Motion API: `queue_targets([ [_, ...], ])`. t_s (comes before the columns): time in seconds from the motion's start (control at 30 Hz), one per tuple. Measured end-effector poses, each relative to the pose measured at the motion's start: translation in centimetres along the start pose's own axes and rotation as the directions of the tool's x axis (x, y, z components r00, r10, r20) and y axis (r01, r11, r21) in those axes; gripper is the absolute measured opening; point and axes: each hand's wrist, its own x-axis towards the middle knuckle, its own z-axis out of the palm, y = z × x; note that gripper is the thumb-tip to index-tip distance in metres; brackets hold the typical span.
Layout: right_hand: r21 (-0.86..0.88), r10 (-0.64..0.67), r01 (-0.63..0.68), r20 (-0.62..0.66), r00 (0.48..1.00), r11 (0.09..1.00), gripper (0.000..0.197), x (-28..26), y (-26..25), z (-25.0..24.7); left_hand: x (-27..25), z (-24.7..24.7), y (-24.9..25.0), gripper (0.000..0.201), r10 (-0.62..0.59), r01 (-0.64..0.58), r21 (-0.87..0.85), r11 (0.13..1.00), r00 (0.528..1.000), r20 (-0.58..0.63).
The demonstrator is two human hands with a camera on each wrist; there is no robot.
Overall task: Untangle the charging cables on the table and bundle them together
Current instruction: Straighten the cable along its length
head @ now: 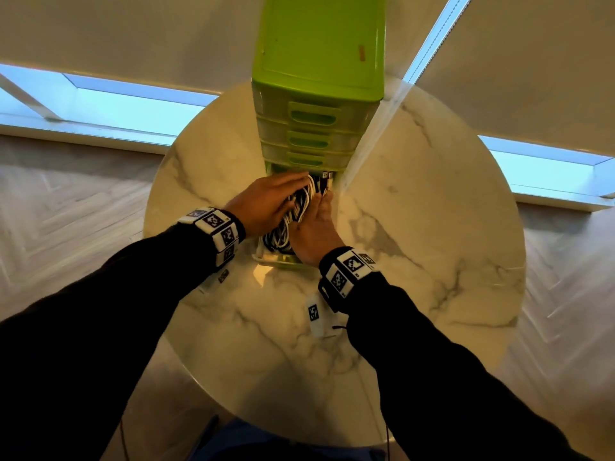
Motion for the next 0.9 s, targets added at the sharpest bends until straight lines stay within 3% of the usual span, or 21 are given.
queue_targets([
  [0.13, -0.018, 0.0, 0.0, 0.016, 1.0, 1.0, 0.076, -0.4, 0.1, -0.4, 0.7, 0.5, -0.4, 0.053, 0.035, -0.07, 0.211, 0.975, 0.985, 0.167],
  [0.3, -0.026, 0.069, -0.069, -0.001, 0.998, 0.997, 0.082, 0.0, -1.2, -1.3, 1.3, -0.3, -1.0, 0.064, 0.098, -0.169, 0.285, 0.944, 0.964, 0.247],
  [0.43, 0.067, -0.004, 0.02, -0.233, 0.973, 0.998, 0.079, -0.1, -0.6, -0.9, 1.5, -0.2, -1.2, 0.072, 0.066, -0.138, 0.273, 0.952, 0.964, 0.256],
  [0.5, 0.058, -0.046, 0.065, -0.275, 0.96, 0.996, 0.085, -0.4, -0.3, -0.2, 1.3, 0.0, -1.3, 0.072, 0.063, -0.135, 0.271, 0.953, 0.964, 0.259],
  [0.67, 0.047, -0.001, 0.009, -0.175, 0.985, 0.999, 0.079, 1.1, -0.3, -1.3, 1.1, 0.7, -2.0, 0.064, 0.119, -0.18, 0.253, 0.951, 0.964, 0.24],
  [0.8, -0.146, 0.046, -0.051, -0.038, 0.998, 0.988, 0.083, 2.2, -0.8, -2.6, 1.0, 0.6, -2.2, 0.067, 0.105, -0.153, 0.217, 0.964, 0.97, 0.218],
  [0.9, -0.154, 0.071, -0.074, -0.021, 0.997, 0.985, 0.084, 1.9, -1.2, -2.6, 1.0, 0.7, -2.1, 0.068, 0.093, -0.133, 0.197, 0.971, 0.976, 0.198],
])
